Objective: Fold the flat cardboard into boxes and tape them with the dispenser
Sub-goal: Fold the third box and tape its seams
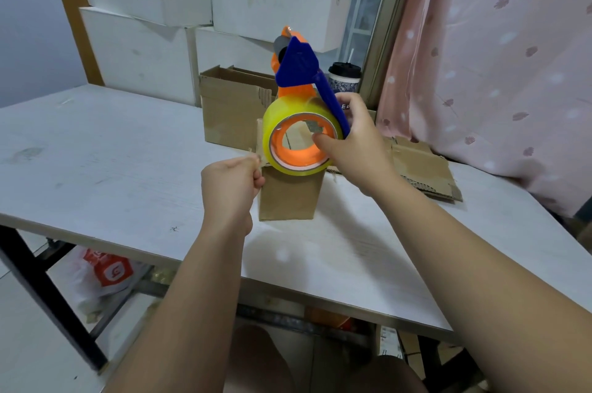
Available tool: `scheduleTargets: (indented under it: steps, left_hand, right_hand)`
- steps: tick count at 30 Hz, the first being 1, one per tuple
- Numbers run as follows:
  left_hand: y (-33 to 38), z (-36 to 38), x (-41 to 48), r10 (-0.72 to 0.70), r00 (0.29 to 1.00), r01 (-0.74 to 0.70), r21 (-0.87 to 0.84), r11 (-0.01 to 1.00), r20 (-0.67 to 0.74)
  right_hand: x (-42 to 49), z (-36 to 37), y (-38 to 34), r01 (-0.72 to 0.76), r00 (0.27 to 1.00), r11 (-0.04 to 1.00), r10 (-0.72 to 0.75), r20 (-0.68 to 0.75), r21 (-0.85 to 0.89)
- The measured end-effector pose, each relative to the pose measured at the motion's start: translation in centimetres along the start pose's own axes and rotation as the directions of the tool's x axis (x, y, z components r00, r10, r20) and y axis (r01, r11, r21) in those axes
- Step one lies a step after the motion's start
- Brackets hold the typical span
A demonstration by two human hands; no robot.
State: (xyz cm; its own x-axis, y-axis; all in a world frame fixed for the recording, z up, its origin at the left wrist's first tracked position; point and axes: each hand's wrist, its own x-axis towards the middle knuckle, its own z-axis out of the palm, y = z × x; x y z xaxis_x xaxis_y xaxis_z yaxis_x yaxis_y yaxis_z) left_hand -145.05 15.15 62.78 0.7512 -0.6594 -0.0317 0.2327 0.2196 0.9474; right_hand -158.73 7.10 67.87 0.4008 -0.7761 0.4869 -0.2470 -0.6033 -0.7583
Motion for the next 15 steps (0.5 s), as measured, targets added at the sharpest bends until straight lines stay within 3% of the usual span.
scheduleTargets:
  steps: [15]
  left_hand:
    - [-0.53,0.39,0.03,-0.019,0.996,0.030,0.137,0.990,-0.084]
  right_hand:
    - [-0.08,0.47,-0.31,0.003,1.000,0.995,-0.002,0.009,-0.099]
